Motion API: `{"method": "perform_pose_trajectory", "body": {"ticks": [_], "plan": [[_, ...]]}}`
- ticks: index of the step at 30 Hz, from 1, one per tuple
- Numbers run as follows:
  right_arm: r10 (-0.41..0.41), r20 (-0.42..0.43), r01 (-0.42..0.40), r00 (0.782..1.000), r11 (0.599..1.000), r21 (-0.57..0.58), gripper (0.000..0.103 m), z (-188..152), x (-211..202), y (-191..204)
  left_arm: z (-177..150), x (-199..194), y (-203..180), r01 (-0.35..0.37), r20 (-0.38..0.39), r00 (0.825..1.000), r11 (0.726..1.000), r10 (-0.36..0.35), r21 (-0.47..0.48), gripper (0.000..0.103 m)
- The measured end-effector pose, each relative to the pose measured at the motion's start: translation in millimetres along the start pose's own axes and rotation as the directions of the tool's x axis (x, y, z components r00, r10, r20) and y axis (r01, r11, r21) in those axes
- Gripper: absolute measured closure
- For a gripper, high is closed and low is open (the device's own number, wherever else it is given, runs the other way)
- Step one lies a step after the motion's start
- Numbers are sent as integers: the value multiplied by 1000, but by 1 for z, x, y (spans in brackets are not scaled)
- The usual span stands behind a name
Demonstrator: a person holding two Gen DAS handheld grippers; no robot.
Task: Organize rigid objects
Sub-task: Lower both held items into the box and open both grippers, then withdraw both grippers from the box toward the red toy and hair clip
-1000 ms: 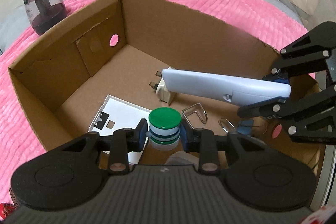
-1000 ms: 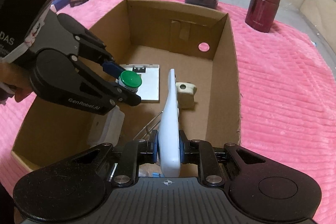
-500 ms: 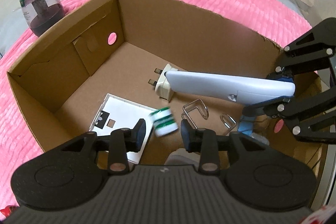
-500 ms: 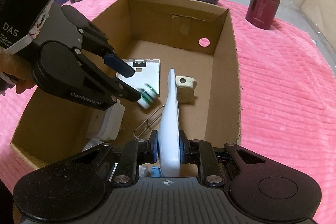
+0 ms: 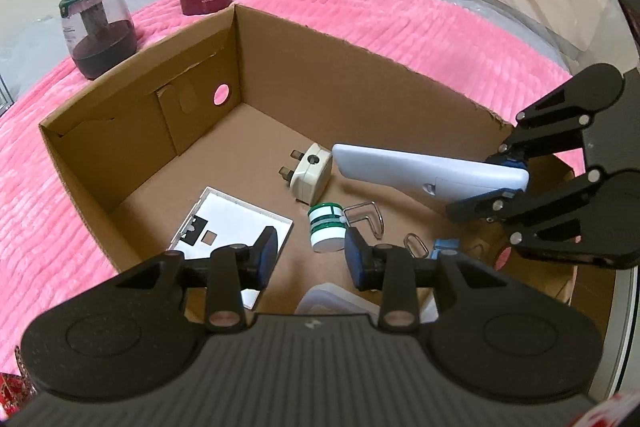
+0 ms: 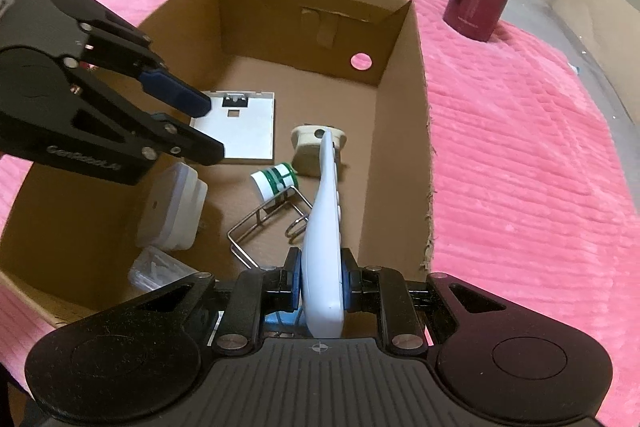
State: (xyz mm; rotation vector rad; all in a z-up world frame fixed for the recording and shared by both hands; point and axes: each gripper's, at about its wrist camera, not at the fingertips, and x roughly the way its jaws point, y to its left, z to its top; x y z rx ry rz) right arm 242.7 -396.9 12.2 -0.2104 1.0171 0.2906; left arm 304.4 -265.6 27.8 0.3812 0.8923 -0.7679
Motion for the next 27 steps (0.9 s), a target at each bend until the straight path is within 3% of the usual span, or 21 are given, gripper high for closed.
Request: {"method": "perform_pose_trajectory", "body": {"ticks": [5, 15, 22, 27], "plan": [[-8, -5, 8, 1000, 1000, -14, 88, -1, 1, 2, -2, -8, 0, -2, 16, 1000, 1000, 2, 0, 72], [14, 66, -15, 998, 1000, 7, 88, -3, -18, 7, -9, -27, -7, -3, 64, 998, 1000, 4, -12, 72], [32, 166, -38, 986, 999, 33, 88, -5, -54, 24, -27, -67, -11, -1, 147, 989, 998, 11, -68, 72], [44, 263, -66, 964, 995, 79, 88, -13, -85, 43, -47, -106, -16, -26, 211, 976, 994, 47, -105, 72]]}}
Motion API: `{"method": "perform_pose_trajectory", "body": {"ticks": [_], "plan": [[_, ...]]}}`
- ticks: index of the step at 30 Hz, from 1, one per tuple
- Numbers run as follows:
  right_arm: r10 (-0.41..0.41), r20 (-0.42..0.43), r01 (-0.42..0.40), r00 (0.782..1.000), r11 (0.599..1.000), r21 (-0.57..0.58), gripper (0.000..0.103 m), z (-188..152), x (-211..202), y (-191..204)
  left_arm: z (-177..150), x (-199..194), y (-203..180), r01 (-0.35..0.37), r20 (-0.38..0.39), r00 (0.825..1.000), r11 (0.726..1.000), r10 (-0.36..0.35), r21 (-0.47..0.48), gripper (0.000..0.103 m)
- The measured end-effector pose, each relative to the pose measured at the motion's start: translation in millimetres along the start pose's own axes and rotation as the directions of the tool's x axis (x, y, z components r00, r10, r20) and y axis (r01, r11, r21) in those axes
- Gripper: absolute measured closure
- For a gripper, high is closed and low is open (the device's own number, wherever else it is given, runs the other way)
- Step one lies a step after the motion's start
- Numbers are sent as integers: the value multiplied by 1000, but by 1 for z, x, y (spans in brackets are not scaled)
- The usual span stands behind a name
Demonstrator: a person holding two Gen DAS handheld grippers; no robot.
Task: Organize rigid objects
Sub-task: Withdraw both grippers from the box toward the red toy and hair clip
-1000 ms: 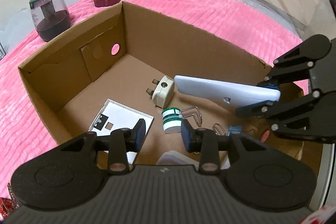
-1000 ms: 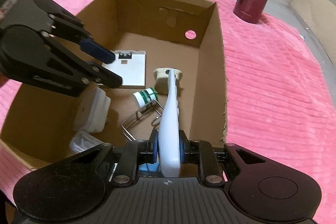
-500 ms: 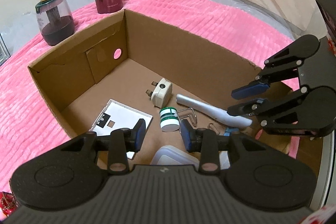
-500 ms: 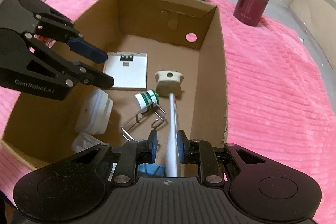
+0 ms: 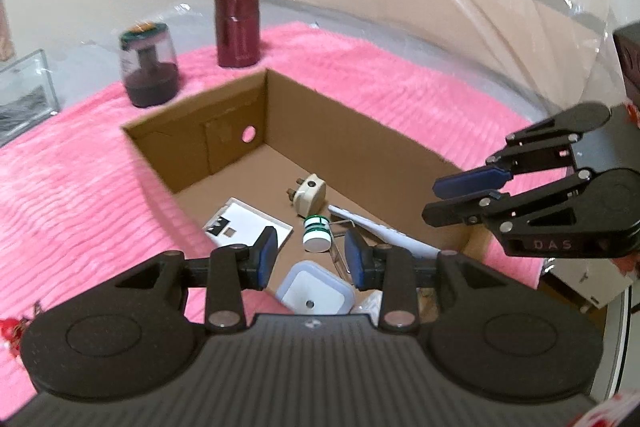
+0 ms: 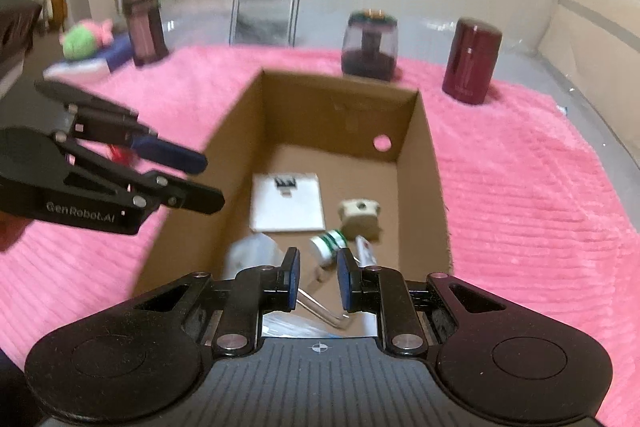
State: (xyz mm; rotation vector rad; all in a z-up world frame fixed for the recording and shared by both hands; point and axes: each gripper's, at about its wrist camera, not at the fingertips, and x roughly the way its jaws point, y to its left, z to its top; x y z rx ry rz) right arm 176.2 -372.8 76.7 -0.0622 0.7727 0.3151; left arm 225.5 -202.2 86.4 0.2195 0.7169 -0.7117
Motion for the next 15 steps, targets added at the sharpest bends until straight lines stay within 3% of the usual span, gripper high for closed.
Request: {"method": "perform_pose_trajectory", "body": {"ticks": [10, 15], "plan": [[41, 138, -54, 990, 994, 93, 88, -19, -46, 52, -47, -79, 6, -64, 81, 994, 990, 74, -125, 67], [61, 181, -86, 982, 987, 134, 87, -28, -59, 73, -75, -110, 12, -115, 97, 986, 975, 135, -190, 57]]}}
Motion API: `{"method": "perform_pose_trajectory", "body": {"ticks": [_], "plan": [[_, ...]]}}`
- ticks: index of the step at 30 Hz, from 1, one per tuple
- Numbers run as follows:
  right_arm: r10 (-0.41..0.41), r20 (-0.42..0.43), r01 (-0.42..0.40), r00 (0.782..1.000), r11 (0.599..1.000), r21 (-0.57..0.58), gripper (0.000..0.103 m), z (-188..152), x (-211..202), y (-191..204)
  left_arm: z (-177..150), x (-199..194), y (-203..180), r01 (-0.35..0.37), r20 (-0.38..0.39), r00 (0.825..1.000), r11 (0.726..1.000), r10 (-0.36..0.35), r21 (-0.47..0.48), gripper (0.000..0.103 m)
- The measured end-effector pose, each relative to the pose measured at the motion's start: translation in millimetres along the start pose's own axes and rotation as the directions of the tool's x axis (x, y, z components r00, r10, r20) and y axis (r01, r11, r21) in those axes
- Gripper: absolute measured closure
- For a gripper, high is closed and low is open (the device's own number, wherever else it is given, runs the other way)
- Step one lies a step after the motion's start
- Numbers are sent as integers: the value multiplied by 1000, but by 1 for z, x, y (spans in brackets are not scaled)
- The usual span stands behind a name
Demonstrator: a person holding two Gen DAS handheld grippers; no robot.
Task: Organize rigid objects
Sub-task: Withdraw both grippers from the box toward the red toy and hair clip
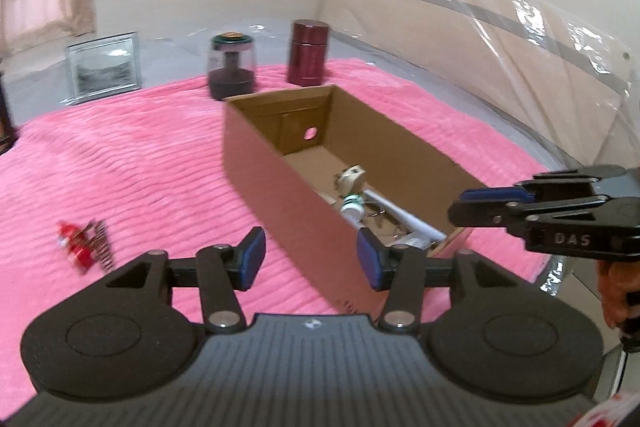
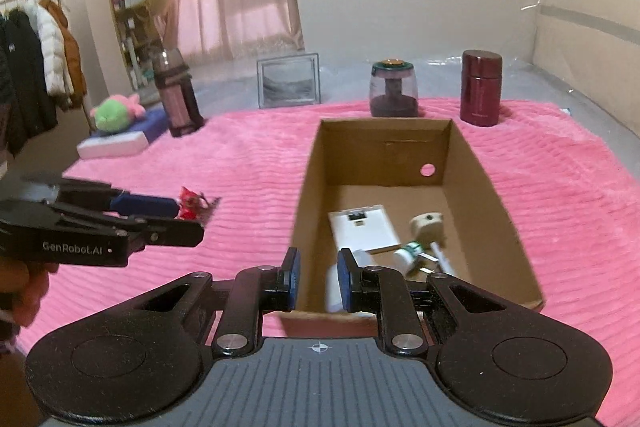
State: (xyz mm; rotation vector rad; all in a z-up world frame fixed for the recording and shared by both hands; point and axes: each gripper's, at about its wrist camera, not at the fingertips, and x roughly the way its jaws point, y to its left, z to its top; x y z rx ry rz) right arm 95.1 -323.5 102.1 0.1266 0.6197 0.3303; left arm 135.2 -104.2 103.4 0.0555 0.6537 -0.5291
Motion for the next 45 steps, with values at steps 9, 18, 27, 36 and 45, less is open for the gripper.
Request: {"method": "perform_pose_trajectory", "body": {"ticks": [9, 18, 27, 36, 45], "plan": [[81, 36, -82, 996, 996, 28, 42, -20, -6, 42, -38, -46, 36, -160, -2, 987, 985, 160, -67, 43], [127, 15, -127, 992, 992, 4, 27, -33, 6, 83, -74, -77, 68, -233, -29, 973, 962, 231, -141, 29], [151, -31, -152, 988, 988, -27, 25, -45, 23, 107, -94, -92, 87, -268, -33, 963, 943, 267, -196, 18], [147, -55, -150, 988, 987, -55, 25, -50, 48, 120, -108, -93, 112, -324, -33, 945, 913, 326, -247, 9], [151, -42, -155, 988, 982, -106, 25, -48, 93, 135, -106, -74, 154, -346, -28, 936, 897, 352, -275, 8]]}}
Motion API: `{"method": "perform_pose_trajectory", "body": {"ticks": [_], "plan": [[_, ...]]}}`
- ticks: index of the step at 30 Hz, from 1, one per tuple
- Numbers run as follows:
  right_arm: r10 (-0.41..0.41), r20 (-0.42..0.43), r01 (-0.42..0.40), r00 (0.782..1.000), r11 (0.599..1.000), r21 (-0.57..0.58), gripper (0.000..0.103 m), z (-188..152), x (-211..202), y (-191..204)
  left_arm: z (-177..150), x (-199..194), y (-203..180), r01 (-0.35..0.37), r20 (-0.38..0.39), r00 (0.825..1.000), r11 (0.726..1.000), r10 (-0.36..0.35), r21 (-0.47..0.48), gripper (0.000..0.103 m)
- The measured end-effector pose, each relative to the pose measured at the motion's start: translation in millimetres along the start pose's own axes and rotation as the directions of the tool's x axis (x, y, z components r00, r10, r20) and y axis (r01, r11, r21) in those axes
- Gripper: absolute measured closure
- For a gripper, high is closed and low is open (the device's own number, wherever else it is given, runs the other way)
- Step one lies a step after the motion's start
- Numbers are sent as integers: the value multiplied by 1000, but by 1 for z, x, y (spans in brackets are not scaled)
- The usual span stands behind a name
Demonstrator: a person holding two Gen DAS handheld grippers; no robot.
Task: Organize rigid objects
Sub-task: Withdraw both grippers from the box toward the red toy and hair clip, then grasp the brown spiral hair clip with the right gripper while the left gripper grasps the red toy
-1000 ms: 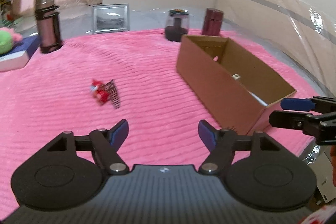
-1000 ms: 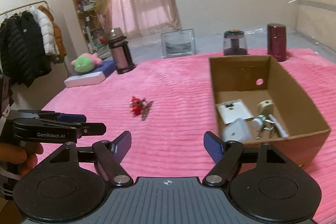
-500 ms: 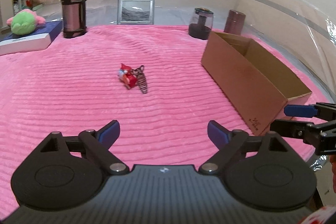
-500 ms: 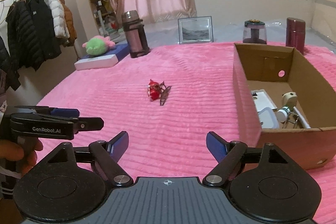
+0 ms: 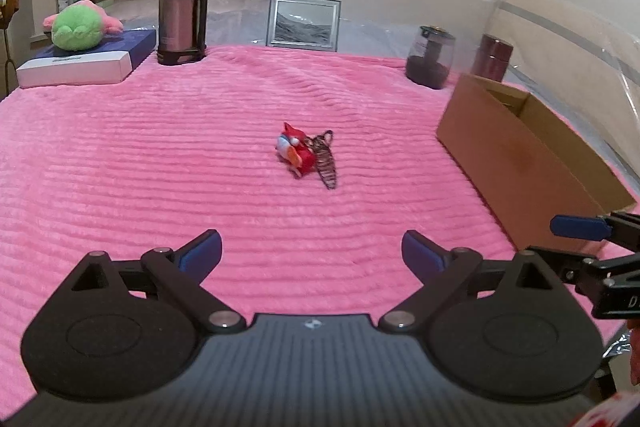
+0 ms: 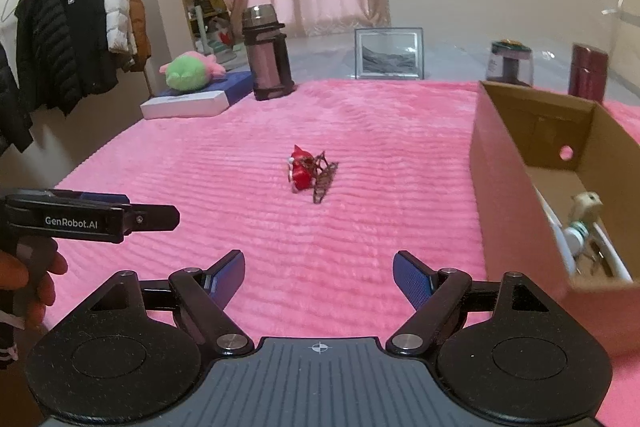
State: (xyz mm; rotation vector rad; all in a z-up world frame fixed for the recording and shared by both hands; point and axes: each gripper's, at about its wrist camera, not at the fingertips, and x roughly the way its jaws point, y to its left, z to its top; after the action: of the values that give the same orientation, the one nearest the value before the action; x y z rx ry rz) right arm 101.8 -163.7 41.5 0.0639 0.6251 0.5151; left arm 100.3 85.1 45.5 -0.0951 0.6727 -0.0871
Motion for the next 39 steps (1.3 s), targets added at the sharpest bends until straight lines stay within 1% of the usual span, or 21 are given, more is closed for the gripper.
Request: {"method": "perform_pose_trajectory", "body": {"ticks": [7, 10, 14, 15, 16, 19, 22, 23, 25, 30, 32, 39], "plan": [[-23, 11, 23, 1000, 998, -52, 25, 12, 64, 0, 15, 45, 20, -19, 24, 1000, 999, 18, 33, 8], [-29, 19, 30, 999, 998, -50, 25, 18, 94, -4, 20, 69, 28, -29, 33, 999, 998, 27, 57, 9], [-34, 24, 36, 999, 997, -70, 26, 25, 134, -9, 28, 98, 41, -37, 38, 999, 997, 35, 65, 9], [-32, 25, 34, 999, 997, -75, 28, 27, 144, -9, 30, 105, 43, -40, 38, 999, 997, 37, 68, 9], [-32, 24, 34, 999, 996, -80, 33, 28, 155, -11, 32, 113, 45, -40, 39, 999, 997, 37, 73, 9], [-29, 11, 30, 1000, 996, -88, 42, 34, 186, -14, 38, 132, 52, -33, 39, 999, 996, 30, 82, 9], [-26, 1, 26, 1000, 994, -109, 47, 37, 216, -15, 43, 149, 59, -13, 22, 1000, 997, 11, 78, 10], [-26, -2, 25, 1000, 993, -118, 48, 38, 223, -15, 45, 155, 61, 5, 8, 1000, 998, -5, 68, 11], [-30, -14, 28, 999, 989, -144, 49, 38, 242, -15, 46, 163, 64, 17, -5, 1000, 998, -17, 57, 11], [-47, -35, 41, 998, 984, -171, 51, 38, 275, -15, 45, 179, 69, 13, -3, 1000, 999, -13, 43, 11], [-69, -35, 61, 997, 979, -197, 51, 39, 285, -14, 44, 184, 72, 13, -2, 1000, 999, -13, 35, 11], [-119, -16, 113, 993, 968, -223, 53, 46, 306, -11, 41, 191, 75, 32, 3, 999, 999, -32, 11, 11]]}}
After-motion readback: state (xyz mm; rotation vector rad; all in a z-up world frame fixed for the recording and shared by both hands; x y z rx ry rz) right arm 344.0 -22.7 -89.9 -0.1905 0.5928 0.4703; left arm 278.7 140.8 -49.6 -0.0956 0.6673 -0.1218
